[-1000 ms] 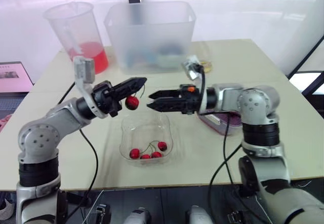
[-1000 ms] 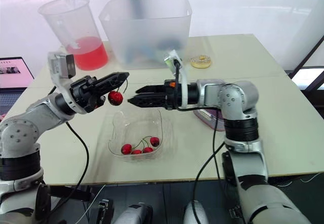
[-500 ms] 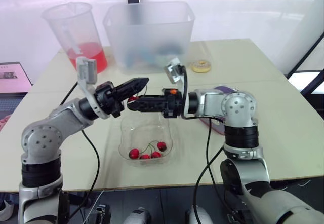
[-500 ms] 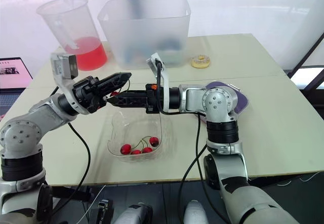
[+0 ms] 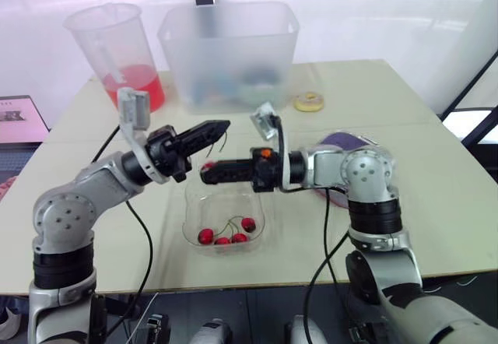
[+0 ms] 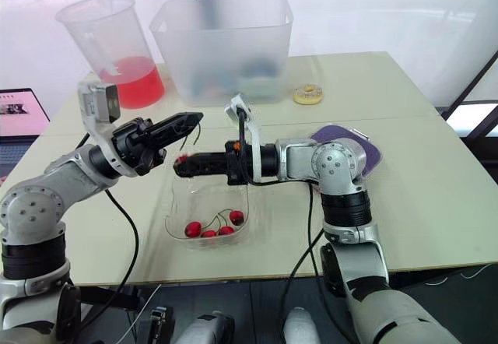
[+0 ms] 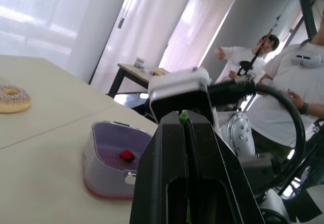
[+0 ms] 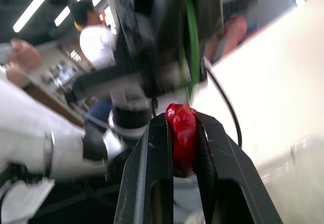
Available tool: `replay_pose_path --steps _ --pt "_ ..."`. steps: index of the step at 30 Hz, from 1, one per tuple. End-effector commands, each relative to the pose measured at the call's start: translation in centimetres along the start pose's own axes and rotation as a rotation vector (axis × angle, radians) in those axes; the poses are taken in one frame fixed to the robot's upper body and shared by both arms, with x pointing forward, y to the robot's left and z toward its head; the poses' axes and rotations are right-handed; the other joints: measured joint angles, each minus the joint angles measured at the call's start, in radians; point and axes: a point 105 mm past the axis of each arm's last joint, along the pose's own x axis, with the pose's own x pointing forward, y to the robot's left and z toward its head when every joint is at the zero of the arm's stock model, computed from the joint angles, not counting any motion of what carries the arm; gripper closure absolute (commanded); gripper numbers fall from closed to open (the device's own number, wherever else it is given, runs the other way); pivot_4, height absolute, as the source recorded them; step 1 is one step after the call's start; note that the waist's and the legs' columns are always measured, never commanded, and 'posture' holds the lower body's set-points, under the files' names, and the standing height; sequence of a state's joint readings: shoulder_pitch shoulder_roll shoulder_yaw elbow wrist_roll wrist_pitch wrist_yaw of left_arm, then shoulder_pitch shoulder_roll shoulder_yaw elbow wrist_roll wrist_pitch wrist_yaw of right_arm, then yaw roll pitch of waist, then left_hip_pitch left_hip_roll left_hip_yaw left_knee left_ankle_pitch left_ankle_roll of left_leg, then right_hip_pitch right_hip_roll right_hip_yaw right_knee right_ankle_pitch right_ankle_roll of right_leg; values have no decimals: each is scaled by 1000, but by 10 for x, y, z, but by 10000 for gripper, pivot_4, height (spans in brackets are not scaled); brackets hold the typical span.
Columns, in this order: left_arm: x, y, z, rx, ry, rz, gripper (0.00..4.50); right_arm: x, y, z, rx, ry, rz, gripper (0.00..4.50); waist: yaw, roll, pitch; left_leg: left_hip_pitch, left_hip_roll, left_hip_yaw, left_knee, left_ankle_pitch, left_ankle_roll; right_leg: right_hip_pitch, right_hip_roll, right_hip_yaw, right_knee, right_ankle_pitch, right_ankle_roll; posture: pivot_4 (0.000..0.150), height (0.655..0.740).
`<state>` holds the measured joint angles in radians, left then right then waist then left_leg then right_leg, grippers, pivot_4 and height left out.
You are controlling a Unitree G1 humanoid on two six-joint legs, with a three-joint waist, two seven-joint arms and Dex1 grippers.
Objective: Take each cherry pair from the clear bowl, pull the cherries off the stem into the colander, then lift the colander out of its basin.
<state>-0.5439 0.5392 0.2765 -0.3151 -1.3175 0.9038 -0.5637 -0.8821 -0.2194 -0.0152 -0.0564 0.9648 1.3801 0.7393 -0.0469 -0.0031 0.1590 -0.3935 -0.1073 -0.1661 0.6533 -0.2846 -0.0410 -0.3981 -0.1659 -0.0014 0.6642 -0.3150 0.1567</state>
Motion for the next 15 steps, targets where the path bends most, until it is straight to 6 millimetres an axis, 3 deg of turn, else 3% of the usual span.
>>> replay_pose_path --steps 1,4,8,10,13,15 --pt "0 -4 9 39 -25 -17 45000 1 12 -10 -54 71 46 43703 0 0 0 0 0 0 0 0 0 0 0 0 0 0 0 1500 7400" --pt "1 -5 9 41 -27 -17 45000 -3 13 -20 -64 115 43 43703 0 0 0 0 0 0 0 0 0 0 0 0 0 0 0 1500 7400" --pt "0 -5 9 44 -30 -17 45000 -24 7 -7 -93 85 -22 43703 3 0 0 0 0 0 0 0 0 0 0 0 -1 0 0 1500 7400" --pt "-2 -5 9 46 -32 -11 45000 -46 0 9 -146 51 -117 43703 5 0 0 0 0 0 0 0 0 0 0 0 -1 0 0 1500 7400" --pt "-6 -4 10 55 -31 4 45000 -91 -16 41 -257 22 -351 43703 6 0 0 0 -1 1 0 0 0 1 -1 0 -2 0 0 1500 7400" --pt "-10 -4 10 60 -31 14 45000 -124 -26 50 -330 71 -511 43703 6 0 0 0 -1 1 0 0 0 0 -1 0 -2 0 0 1500 7400"
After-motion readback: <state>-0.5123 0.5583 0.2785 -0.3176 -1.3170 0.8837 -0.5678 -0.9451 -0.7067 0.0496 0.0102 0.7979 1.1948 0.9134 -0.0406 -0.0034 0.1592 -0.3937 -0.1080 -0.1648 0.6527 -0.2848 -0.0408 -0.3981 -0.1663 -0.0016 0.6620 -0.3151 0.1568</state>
